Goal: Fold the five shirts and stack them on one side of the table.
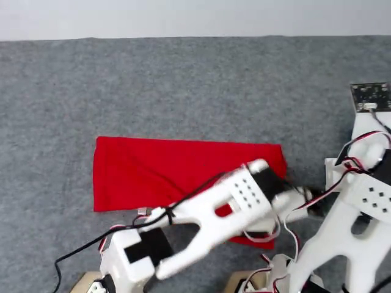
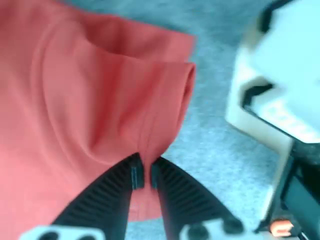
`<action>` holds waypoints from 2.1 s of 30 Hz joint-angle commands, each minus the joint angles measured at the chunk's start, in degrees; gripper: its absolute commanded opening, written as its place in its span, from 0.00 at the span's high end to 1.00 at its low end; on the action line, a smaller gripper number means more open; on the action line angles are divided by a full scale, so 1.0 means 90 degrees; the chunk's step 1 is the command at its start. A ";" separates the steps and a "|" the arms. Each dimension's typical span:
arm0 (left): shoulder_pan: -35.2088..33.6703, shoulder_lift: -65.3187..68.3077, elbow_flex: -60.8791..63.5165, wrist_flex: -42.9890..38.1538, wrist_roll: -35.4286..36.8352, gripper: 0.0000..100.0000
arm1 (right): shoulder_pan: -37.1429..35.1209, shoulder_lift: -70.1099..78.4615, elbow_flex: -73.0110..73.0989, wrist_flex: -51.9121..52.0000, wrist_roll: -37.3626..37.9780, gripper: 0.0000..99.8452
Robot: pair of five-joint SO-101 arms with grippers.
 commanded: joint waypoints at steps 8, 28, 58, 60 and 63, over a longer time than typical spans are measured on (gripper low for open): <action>0.0147 0.0010 0.0650 -0.0313 0.0020 0.99 | 0.0034 -0.0132 -0.0020 0.0249 -0.0068 0.79; -0.1143 0.0381 0.0396 -0.0459 -0.0479 0.99 | 0.0034 -0.0132 0.0254 0.0239 -0.0039 0.79; -0.3243 0.1182 -0.0640 -0.1963 -0.0459 0.94 | -0.0581 -0.0190 0.0430 0.0239 -0.0068 0.79; -0.3389 0.1221 -0.0640 -0.2042 -0.0459 0.94 | -0.0581 -0.0190 0.0440 0.0239 -0.0068 0.79; -0.3565 0.1241 -0.0718 -0.2090 -0.0488 0.93 | -0.0581 -0.0190 0.0440 0.0239 -0.0068 0.79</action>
